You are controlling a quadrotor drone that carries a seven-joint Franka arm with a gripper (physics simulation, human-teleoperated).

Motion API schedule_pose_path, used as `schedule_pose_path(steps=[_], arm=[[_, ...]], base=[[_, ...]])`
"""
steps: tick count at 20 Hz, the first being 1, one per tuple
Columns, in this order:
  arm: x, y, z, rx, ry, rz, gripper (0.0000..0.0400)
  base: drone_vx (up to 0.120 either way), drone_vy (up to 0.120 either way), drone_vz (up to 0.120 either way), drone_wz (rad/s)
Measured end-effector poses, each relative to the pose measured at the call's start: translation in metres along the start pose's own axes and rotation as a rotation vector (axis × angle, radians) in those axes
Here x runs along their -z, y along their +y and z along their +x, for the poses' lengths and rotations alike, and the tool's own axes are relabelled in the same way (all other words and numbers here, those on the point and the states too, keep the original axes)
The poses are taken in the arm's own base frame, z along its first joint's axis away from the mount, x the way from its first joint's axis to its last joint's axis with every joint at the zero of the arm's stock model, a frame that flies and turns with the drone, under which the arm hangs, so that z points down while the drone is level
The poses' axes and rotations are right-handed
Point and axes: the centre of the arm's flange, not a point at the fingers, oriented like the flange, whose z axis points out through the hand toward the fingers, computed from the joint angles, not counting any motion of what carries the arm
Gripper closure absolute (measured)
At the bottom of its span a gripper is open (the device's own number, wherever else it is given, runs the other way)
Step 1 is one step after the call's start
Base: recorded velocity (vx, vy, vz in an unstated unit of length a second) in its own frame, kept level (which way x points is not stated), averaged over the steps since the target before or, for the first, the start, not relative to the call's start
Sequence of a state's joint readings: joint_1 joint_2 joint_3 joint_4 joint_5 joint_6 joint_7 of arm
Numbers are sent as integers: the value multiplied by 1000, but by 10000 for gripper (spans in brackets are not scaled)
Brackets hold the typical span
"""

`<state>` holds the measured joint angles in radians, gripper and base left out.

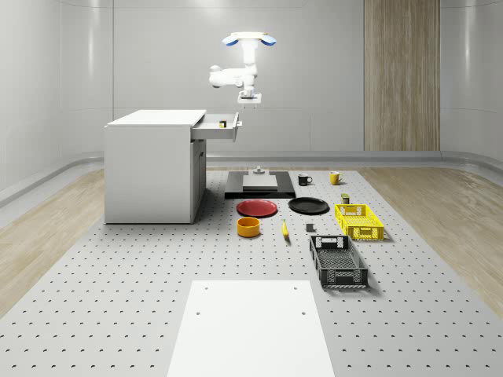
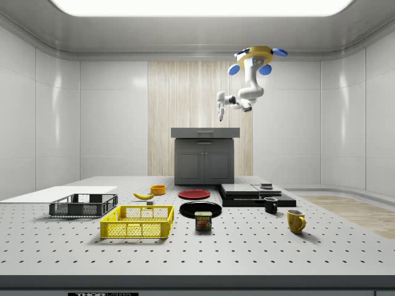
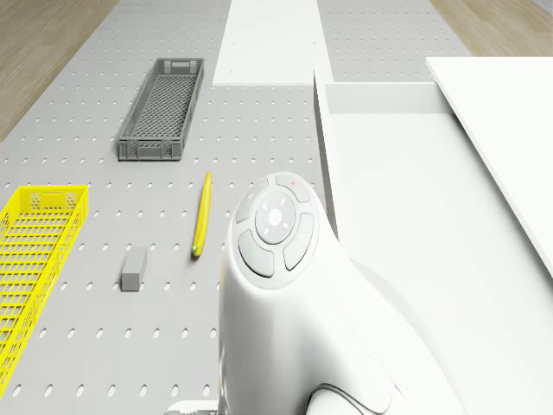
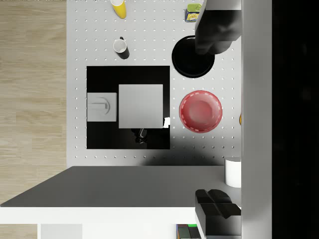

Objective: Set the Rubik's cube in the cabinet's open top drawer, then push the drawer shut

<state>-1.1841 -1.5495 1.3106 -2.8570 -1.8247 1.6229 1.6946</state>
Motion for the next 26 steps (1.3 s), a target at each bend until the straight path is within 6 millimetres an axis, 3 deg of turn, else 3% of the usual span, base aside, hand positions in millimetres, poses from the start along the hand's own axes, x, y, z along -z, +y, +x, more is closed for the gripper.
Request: schedule_pose_path(steps=[18, 21, 26], arm=[[0, 0, 0, 0, 0, 0, 0], [-11, 0, -12, -26, 289, -297, 0], [-51, -28, -32, -95, 703, -755, 0]], base=[[0, 120, -120, 0], [0, 27, -27, 0], [0, 0, 0, 0]])
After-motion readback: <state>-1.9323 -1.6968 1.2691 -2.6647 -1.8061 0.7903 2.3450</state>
